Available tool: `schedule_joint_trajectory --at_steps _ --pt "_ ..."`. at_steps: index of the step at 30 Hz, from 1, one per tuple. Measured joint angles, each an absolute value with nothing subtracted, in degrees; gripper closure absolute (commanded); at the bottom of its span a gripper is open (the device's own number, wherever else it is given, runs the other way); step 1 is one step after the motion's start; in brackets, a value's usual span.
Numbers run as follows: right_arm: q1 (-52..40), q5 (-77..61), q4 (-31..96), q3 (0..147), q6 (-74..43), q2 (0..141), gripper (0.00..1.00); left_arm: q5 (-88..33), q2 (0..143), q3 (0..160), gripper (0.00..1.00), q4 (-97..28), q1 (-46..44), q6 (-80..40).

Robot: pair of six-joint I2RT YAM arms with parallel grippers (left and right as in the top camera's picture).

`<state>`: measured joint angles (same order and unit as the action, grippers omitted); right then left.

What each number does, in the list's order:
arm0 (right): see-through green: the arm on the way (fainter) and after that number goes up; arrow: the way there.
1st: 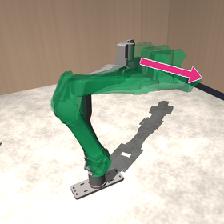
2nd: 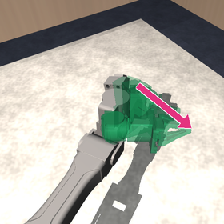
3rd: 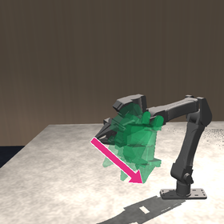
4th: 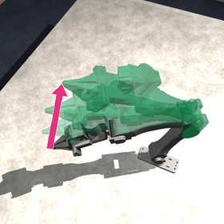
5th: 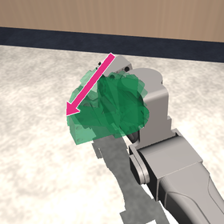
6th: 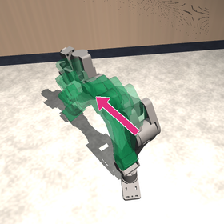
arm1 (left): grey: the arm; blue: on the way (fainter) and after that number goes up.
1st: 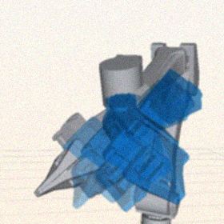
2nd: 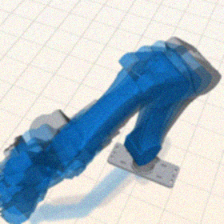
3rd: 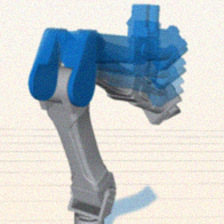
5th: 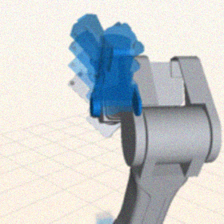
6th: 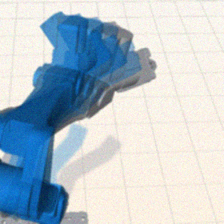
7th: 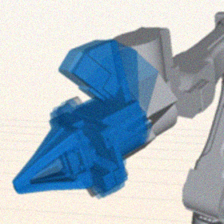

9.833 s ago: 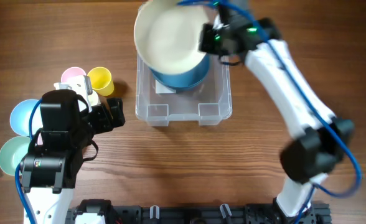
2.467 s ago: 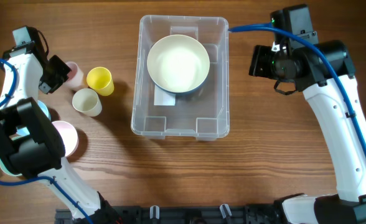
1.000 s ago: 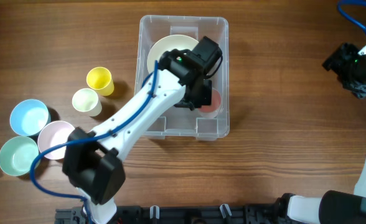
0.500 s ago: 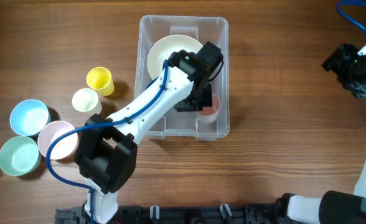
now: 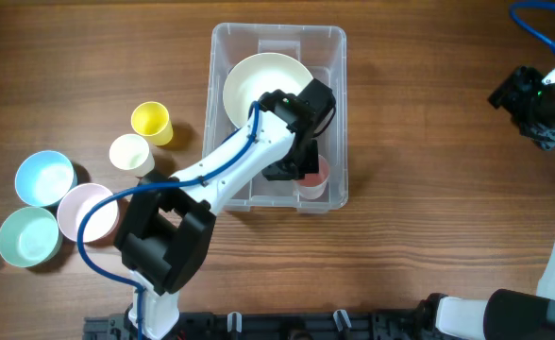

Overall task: Pack container
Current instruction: 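Grasp the pink cup with the left gripper and place it in the bin, then return the left gripper to the light green cup and grasp it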

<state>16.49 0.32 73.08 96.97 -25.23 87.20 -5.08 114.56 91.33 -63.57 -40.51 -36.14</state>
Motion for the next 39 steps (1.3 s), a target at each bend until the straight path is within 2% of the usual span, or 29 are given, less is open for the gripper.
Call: schedule_joint_trajectory --at_steps 8,9,11,14,16,25,29,32,35,39 --pt "16.49 0.21 73.28 96.97 -25.23 87.20 0.29 -4.78 114.56 91.33 0.95 -62.92 -43.57 -36.14" --pt "16.49 0.19 73.28 96.97 -25.23 87.20 0.29 -4.82 114.56 91.33 0.89 -62.94 -43.57 -36.14" --pt "16.49 0.19 73.30 96.97 -25.23 87.18 0.29 -4.78 114.56 91.33 0.86 -62.89 -43.55 -36.07" --pt "16.49 0.14 73.28 96.97 -25.23 87.15 0.29 -4.82 114.56 91.33 0.55 -62.92 -43.57 -36.12" --pt "16.49 0.08 73.30 96.97 -25.23 87.15 0.29 -4.84 114.56 91.33 0.49 -62.87 -43.57 -36.58" --pt "16.49 0.01 73.34 96.97 -25.21 87.13 0.29 -0.84 114.37 93.80 0.41 -67.35 -41.41 -34.13" --pt "16.49 0.01 73.34 96.97 -25.21 87.13 0.29 4.58 110.69 101.45 0.35 -71.31 -36.01 -30.44" --pt "16.49 0.01 73.34 96.97 -25.21 87.13 0.29 7.92 103.33 105.60 0.35 -72.18 -29.54 -28.51" --pt "16.49 0.01 73.34 96.97 -25.19 87.13 0.30 9.63 94.45 107.68 0.35 -73.63 -17.74 -27.46" --pt "16.49 0.01 73.34 96.97 -24.97 87.13 0.30 10.39 91.64 107.94 0.36 -78.74 -4.78 -27.00"
